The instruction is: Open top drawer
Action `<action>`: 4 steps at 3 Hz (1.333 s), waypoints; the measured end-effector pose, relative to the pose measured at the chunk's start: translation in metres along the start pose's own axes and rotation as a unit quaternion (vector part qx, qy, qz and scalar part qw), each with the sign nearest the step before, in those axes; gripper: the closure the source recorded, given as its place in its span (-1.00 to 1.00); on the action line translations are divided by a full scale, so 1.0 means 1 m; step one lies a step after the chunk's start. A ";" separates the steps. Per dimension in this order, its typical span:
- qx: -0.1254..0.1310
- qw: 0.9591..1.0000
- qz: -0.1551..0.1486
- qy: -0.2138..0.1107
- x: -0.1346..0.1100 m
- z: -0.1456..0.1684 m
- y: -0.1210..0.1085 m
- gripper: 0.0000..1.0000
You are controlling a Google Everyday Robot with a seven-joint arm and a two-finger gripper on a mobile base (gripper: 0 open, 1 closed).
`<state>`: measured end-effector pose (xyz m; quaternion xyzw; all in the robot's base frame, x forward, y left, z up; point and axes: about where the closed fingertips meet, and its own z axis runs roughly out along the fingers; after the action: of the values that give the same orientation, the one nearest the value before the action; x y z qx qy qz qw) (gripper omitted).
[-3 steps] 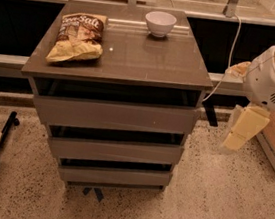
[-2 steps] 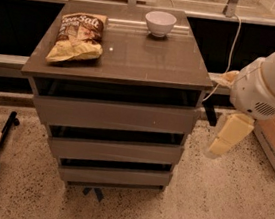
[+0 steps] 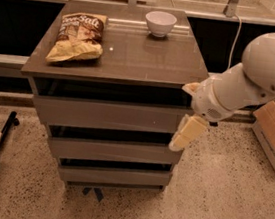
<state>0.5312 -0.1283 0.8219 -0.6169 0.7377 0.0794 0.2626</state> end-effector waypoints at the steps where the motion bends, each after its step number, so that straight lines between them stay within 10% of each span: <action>1: -0.003 1.000 0.001 0.000 0.001 0.004 0.000 -1.00; 4: 0.044 0.996 0.080 0.000 0.025 0.055 -0.030 -1.00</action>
Offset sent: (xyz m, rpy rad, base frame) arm -0.0041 -0.0007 -0.0152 0.0113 0.0534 -0.0453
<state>0.5733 -0.1323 0.7689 -0.5437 0.7874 0.0675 0.2826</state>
